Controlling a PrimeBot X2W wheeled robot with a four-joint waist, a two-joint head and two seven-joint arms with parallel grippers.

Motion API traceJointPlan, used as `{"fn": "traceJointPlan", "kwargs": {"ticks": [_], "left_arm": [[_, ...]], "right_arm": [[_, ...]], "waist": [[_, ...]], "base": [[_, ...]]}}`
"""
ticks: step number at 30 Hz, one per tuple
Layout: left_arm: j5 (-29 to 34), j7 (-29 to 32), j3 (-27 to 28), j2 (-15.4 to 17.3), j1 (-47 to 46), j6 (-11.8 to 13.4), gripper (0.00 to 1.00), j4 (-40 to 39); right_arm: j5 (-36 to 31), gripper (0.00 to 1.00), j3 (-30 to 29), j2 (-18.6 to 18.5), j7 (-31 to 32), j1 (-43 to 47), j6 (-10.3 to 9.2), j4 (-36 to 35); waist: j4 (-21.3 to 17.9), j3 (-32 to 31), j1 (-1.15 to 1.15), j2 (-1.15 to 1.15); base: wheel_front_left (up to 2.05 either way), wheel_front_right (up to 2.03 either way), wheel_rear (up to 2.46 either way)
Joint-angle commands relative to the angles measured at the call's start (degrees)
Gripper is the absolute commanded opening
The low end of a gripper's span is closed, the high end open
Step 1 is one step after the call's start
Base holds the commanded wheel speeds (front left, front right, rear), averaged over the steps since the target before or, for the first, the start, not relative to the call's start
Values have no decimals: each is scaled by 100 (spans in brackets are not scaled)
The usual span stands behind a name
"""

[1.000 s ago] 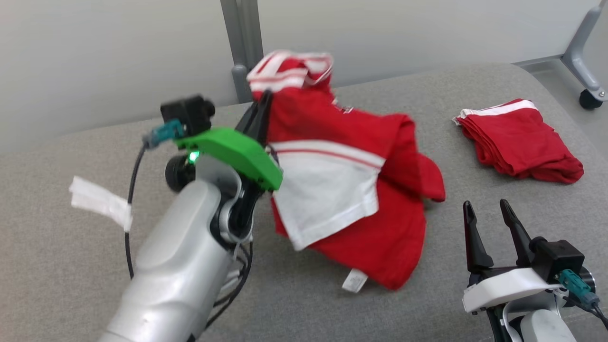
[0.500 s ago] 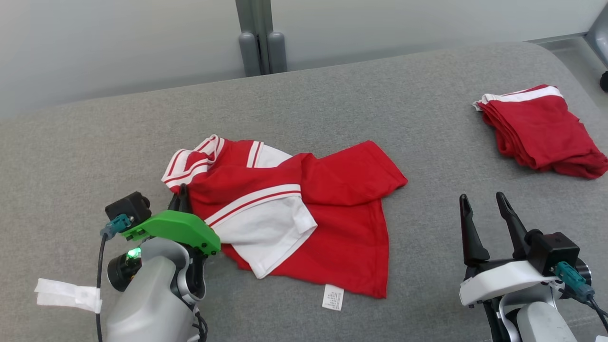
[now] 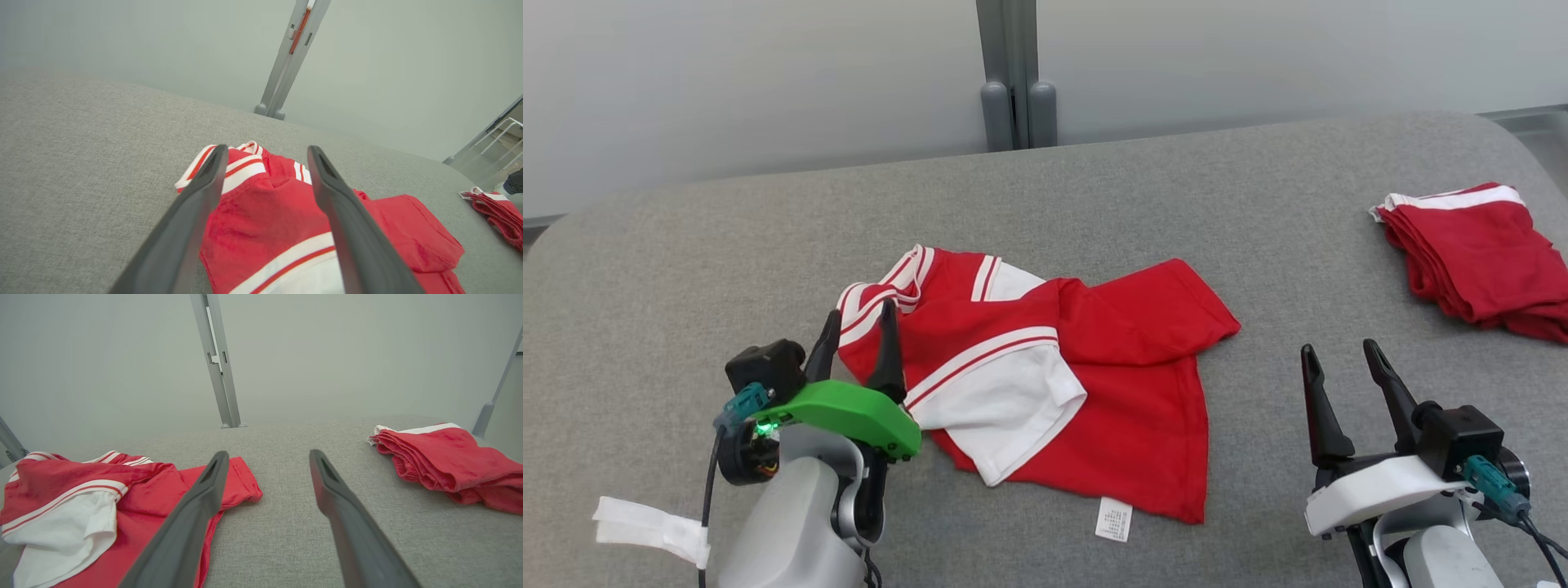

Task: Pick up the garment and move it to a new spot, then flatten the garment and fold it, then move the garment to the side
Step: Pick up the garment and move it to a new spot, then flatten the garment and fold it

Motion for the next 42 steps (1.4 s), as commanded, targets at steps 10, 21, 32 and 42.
{"fn": "traceJointPlan", "kwargs": {"ticks": [10, 21, 32, 42], "left_arm": [[923, -1, 323, 60, 1294, -38, 100, -1263], [1283, -2, 506, -17, 2554, 175, 100, -2182], [1175, -3, 420, -47, 2826, 331, 100, -2394], [1108, -2, 145, -45, 2711, 327, 100, -2323]], "right_arm": [[-119, 100, -30, -13, -25, 361, -9, -73], [-33, 100, 64, -13, -24, 680, -9, -117], [33, 100, 25, -12, -24, 687, -9, -49], [0, 100, 2, -12, -24, 639, -9, -26]], "waist": [[280, -549, 0, 0], [391, -835, 0, 0], [299, -811, 0, 0], [253, -749, 0, 0]], "base": [[0, 0, 0], [0, 0, 0], [0, 0, 0], [0, 0, 0]]}}
